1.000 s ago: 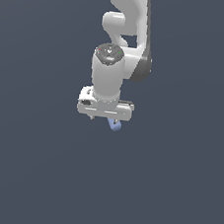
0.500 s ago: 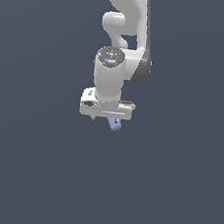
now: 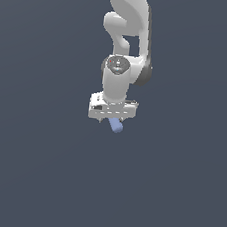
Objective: Pick up the object and move it to a goal position.
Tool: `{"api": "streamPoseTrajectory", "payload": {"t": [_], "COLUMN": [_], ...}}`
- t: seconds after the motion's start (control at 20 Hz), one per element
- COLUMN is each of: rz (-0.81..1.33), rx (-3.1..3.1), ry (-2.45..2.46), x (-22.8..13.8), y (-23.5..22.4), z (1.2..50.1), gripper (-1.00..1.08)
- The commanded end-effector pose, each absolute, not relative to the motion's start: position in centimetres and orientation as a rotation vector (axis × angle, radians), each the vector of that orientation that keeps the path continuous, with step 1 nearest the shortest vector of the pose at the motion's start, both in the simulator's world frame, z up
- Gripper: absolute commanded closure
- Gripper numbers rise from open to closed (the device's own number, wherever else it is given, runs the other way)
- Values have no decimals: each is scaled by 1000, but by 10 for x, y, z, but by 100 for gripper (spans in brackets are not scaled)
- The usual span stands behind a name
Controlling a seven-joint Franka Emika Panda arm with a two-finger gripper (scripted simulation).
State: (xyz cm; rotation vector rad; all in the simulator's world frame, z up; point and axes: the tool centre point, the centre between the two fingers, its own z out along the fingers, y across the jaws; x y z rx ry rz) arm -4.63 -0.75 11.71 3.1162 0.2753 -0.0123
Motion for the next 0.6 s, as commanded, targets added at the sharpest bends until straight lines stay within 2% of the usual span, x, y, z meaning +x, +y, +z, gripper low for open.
{"api": "streamPoseTrajectory", "payload": {"t": [0.0,0.55], "rz": [-10,-1], "rx": [3110,3081], "ry": [368,608], "x": [-60,-100], "y": [-2,13], "z": [105,76], "gripper": [-92,-92]}}
